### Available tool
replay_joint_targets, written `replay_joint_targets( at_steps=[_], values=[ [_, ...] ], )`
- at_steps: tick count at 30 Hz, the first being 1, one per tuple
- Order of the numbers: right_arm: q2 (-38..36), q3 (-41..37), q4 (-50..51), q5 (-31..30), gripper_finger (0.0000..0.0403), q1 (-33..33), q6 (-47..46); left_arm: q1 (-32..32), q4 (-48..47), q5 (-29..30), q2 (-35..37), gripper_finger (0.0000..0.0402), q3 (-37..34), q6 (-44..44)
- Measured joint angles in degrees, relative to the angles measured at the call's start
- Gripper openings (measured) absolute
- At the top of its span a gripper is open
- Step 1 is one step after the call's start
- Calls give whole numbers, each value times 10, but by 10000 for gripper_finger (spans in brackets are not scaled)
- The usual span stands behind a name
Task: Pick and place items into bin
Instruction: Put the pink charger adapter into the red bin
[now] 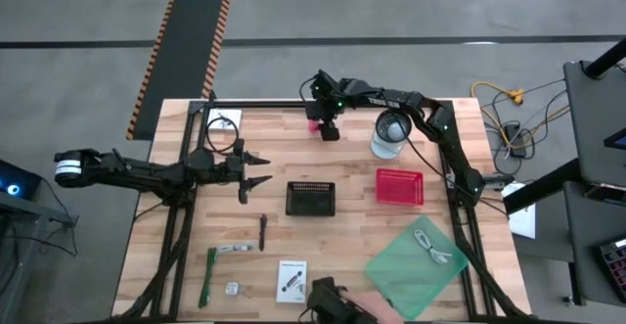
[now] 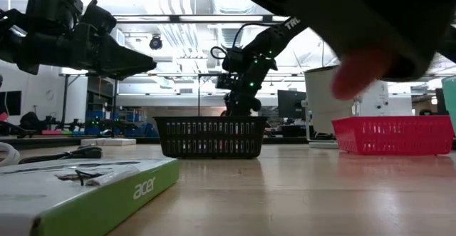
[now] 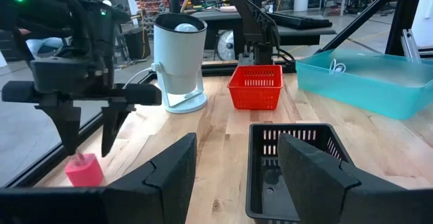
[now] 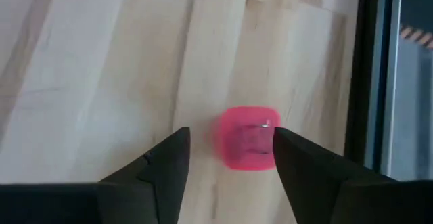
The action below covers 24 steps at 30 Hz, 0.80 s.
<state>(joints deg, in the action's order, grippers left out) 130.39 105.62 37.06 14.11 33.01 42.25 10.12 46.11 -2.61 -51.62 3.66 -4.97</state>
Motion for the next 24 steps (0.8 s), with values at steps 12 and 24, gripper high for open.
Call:
replay_joint_targets(
  at_steps=[12,24],
  values=[
    [23,8,-15,-7,173,1,24,0,0,0,0,192,0,0],
    [26,20,13,-5,134,3,15,0,0,0,0,192,0,0]
  ],
)
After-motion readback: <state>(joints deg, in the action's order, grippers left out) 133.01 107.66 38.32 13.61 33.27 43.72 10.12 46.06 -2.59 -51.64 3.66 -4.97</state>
